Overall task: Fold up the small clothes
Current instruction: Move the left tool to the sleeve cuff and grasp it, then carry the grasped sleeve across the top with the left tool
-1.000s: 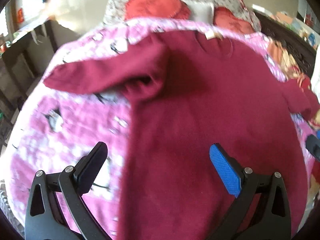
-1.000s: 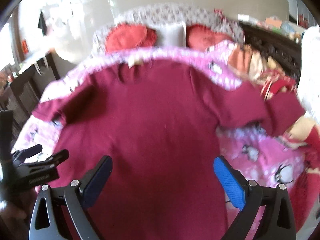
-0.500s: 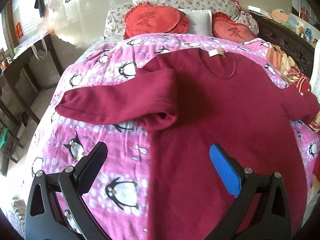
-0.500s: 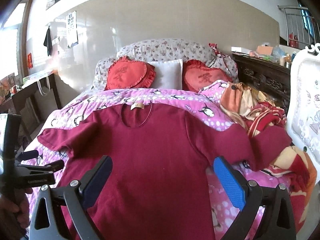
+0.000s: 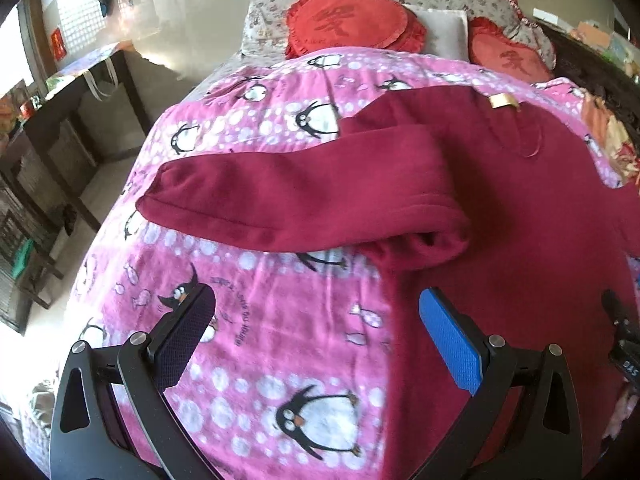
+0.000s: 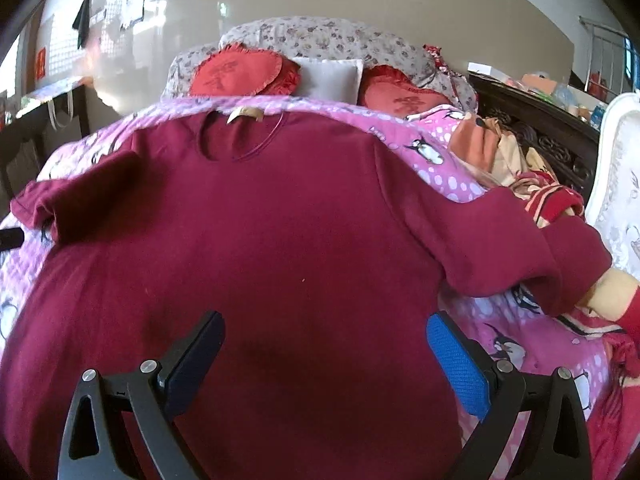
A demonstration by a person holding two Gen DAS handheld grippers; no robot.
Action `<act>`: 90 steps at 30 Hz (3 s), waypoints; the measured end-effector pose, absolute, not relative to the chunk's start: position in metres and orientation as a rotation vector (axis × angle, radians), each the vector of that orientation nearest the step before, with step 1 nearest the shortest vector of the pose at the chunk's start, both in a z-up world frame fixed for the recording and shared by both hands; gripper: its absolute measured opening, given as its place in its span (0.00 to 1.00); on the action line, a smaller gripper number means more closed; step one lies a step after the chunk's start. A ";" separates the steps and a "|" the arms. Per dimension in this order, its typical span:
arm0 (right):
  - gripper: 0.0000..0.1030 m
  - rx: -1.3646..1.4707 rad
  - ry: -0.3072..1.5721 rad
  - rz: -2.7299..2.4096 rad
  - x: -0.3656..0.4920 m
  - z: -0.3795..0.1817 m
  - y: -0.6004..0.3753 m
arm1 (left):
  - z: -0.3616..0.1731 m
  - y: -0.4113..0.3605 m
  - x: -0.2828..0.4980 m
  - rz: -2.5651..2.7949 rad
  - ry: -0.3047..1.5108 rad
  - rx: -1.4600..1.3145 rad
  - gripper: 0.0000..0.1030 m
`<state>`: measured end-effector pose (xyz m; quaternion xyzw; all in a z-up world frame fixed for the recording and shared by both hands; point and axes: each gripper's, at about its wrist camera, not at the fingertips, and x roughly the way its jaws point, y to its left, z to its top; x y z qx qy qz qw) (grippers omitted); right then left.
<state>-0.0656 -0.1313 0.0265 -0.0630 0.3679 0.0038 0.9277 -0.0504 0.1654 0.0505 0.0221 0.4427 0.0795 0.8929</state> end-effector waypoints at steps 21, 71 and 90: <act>0.97 -0.103 0.793 0.061 -0.058 0.017 -0.131 | 0.031 0.358 0.004 0.016 0.921 -0.278 0.90; 0.97 -0.102 0.785 0.051 -0.057 0.016 -0.132 | 0.137 0.251 0.042 -0.188 0.636 -0.375 0.05; 0.95 -0.048 0.760 0.046 -0.060 0.021 -0.141 | 0.063 -0.063 0.082 -0.715 0.890 -0.136 0.05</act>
